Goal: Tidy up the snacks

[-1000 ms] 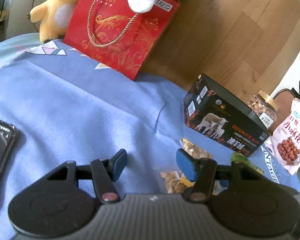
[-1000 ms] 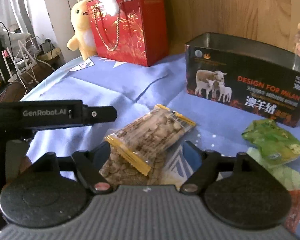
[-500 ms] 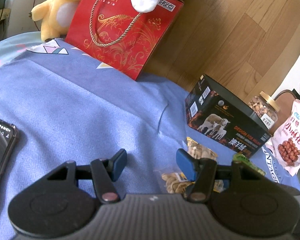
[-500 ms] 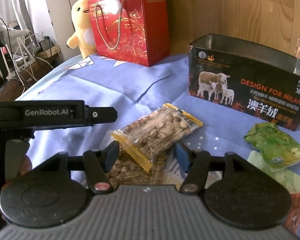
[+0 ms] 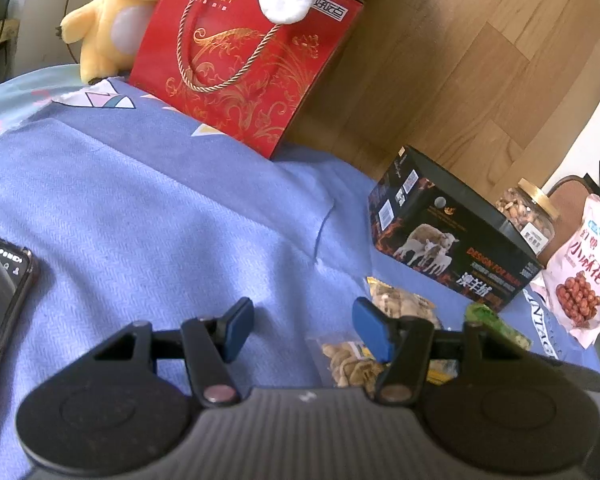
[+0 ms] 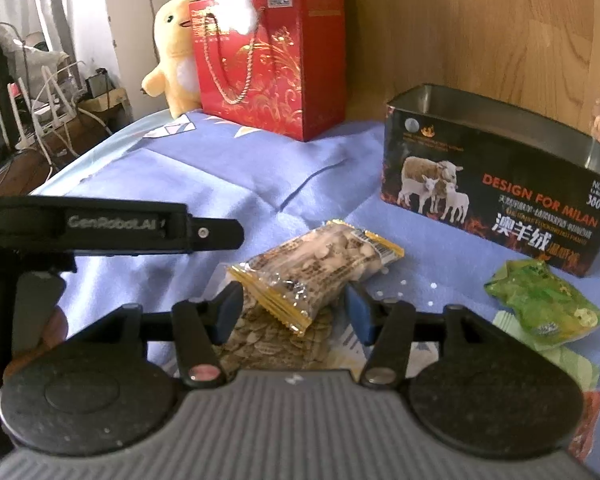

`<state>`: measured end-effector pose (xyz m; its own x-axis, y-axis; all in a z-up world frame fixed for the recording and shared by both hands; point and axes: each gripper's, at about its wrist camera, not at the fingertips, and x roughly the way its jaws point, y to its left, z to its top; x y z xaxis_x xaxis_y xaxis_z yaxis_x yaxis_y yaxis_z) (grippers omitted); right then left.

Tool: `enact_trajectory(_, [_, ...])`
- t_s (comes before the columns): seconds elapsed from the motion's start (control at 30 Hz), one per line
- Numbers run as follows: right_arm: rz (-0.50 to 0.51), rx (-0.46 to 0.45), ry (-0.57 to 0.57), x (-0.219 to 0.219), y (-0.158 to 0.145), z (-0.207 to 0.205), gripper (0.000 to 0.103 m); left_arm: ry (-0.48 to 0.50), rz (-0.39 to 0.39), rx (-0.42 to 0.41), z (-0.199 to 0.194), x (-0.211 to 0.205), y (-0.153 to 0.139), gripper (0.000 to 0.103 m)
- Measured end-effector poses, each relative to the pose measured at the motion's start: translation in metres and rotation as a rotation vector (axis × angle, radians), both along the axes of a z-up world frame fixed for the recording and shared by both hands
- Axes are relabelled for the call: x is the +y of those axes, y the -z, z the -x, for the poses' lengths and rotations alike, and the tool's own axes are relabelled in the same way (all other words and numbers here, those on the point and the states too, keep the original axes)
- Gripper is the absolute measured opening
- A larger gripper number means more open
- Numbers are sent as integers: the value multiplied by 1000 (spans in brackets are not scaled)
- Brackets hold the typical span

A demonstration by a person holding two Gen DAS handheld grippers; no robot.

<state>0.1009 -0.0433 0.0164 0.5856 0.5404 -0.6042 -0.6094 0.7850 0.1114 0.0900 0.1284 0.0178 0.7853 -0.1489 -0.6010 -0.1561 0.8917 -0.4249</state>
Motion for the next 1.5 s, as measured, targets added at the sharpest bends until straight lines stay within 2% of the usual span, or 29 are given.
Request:
enact_trajectory(0.07, [-6, -11, -13, -3, -1, 7, 56, 1, -28, 2, 0, -1, -1, 56])
enact_trajectory(0.17, [-44, -25, -79, -15, -2, 21, 41, 2, -77, 2, 1, -5, -3, 57])
enact_trajectory(0.23, [-51, -55, -132, -25, -2, 34, 41, 3, -109, -2, 1, -6, -4, 57])
enact_trajectory(0.3, [-15, -89, -168, -30, -1, 47, 41, 8, -134, -1, 1, -9, -4, 57])
enact_trajectory(0.4, [56, -153, -132, -34, 1, 58, 41, 20, -150, 2, 0, -12, -2, 57])
enact_trajectory(0.57, [-14, -150, -104, -43, -9, 54, 42, 21, -169, 5, -1, -15, -1, 58])
enact_trajectory(0.67, [-64, -136, -97, -46, -18, 44, 42, 16, -185, 5, 0, -15, -1, 62])
enact_trajectory(0.8, [-98, -86, -60, -48, -25, 19, 43, 14, -189, 5, 0, -14, -1, 63])
enact_trajectory(0.9, [-141, 4, -11, -49, -24, -7, 44, 14, -189, 5, 0, -14, 0, 63])
enact_trajectory(1.0, [-162, 88, 39, -47, -20, -30, 51, 14, -192, 4, 0, -15, 0, 63])
enact_trajectory(1.17, [-176, 197, 55, -34, -12, -56, 52, 13, -194, 4, -2, -13, 1, 63])
enact_trajectory(1.33, [-140, 240, 75, -20, -3, -70, 59, 15, -191, 4, -2, -12, 1, 63])
enact_trajectory(1.5, [-150, 263, 67, -24, 0, -75, 58, 11, -105, -34, 16, -1, -13, 63])
